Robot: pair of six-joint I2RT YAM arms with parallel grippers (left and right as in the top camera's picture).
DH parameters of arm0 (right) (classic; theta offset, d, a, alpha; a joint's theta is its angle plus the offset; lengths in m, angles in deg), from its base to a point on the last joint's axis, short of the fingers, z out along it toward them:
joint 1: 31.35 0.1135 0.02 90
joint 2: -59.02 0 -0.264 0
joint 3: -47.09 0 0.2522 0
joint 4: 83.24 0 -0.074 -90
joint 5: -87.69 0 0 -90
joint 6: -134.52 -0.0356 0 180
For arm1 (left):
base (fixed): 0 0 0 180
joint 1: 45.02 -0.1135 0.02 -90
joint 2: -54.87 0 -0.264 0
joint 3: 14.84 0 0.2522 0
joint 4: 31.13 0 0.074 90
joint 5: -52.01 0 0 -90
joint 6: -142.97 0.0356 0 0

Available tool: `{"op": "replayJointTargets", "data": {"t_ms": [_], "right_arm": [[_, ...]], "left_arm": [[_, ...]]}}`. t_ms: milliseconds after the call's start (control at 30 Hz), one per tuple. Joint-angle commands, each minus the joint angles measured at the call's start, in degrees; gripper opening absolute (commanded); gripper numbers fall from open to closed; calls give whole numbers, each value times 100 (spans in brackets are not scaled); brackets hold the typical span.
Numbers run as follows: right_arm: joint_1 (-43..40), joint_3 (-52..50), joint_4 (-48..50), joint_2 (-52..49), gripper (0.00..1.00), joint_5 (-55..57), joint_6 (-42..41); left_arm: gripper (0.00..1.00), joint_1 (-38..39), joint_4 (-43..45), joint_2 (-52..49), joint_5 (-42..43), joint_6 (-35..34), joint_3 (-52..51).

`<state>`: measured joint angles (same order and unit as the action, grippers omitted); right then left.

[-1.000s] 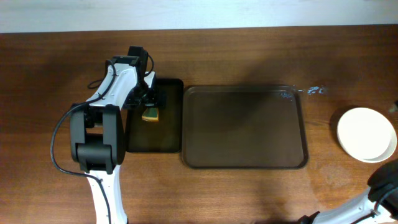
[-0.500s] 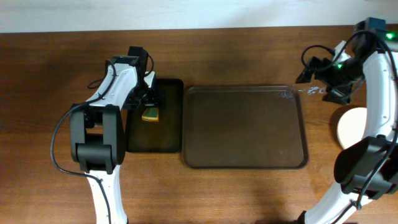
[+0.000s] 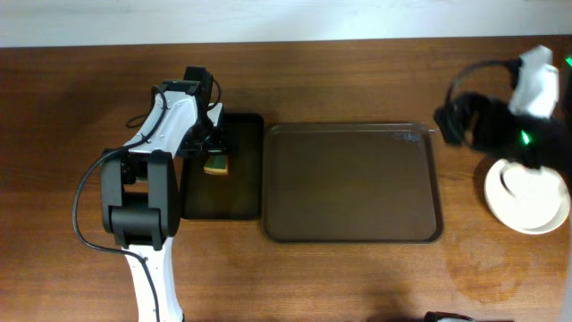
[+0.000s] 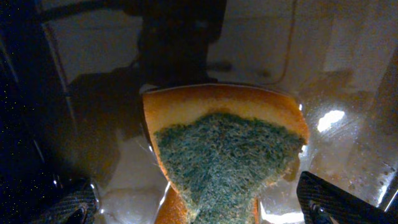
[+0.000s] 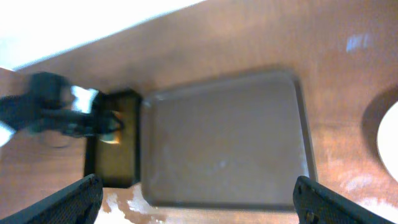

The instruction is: Clean dirty plates on tray and stack at the side

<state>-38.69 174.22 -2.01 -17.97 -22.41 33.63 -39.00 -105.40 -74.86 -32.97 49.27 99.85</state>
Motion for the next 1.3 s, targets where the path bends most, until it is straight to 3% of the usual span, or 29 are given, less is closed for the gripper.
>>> {"op": "replayJointTargets", "data": {"t_ms": [0, 133, 200, 267, 333, 433, 467, 533, 633, 800, 1000, 1267], "right_arm": [[693, -7, 179, 1143, 98, 564, 232], [1569, -612, 1003, 2983, 98, 1801, 238], [1738, -1537, 1628, 3936, 98, 2048, 448], [1744, -3121, 2653, 5158, 98, 2085, 800], [1744, -4983, 4124, 6339, 98, 2085, 1088], [1735, -6881, 6048, 7261, 98, 2083, 1220], [1694, -7829, 7294, 7558, 98, 2081, 1217], [1543, -9200, 9571, 7674, 98, 1965, 1215], [1432, -10509, 11132, 7676, 98, 1886, 1215], [1434, -11287, 10819, 7676, 98, 1862, 1215], [1436, -11304, 8015, 7678, 98, 1840, 1187], [1438, -11304, 8072, 7667, 98, 1733, 1132]], "left_arm": [[100, -13, 7, -79, 7, 7, -149], [100, -13, 7, -79, 7, 7, -149], [100, -13, 4, -79, 7, 7, -149], [100, -13, 7, -79, 7, 7, -149], [100, -13, 7, -79, 7, 7, -149], [100, -13, 7, -79, 7, 7, -149], [100, -13, 7, -79, 7, 7, -149], [100, -13, 7, -79, 7, 7, -149], [100, -13, 7, -79, 7, 7, -149], [100, -13, 7, -79, 7, 7, -149], [100, -13, 7, -79, 7, 7, -149], [100, -13, 7, -79, 7, 7, -149]]}}
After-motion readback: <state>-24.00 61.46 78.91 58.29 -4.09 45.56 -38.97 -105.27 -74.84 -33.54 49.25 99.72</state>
